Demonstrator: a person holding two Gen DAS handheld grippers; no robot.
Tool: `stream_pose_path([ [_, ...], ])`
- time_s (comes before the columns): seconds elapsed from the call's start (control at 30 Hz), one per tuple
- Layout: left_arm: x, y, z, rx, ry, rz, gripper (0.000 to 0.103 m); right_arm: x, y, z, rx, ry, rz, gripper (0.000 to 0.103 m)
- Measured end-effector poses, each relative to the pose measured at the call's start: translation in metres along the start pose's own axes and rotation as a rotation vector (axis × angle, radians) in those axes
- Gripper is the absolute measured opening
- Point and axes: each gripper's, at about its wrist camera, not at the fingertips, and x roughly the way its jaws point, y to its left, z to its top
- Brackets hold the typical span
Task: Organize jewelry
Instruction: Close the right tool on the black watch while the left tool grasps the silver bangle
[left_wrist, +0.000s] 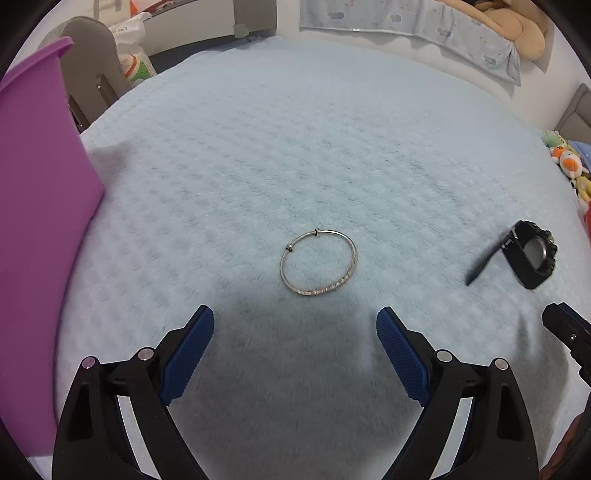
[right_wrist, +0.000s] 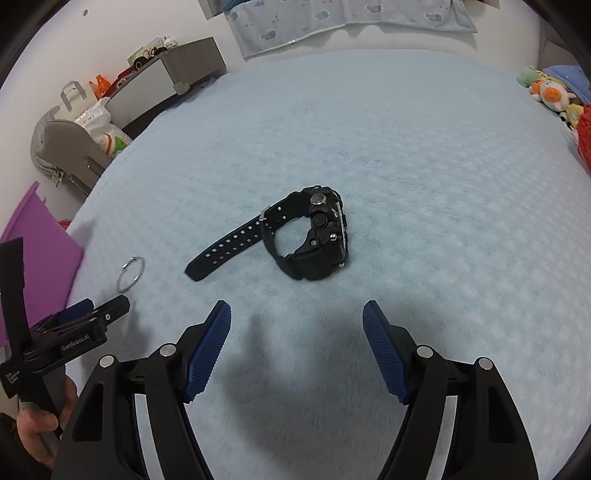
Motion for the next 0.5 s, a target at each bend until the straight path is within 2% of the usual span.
stream_pose_path([
  [0.23, 0.016, -0.002, 0.005, 0.016, -0.020, 0.004, 0.090, 0.024, -0.007, 0.005, -0.008, 0.008, -0.015, 0.071],
  [0.5, 0.029, -0.006, 0.013, 0.020, -0.052, 0.011, 0.096, 0.037, -0.005, 0.009, -0.050, -0.016, -0.049, 0.073],
])
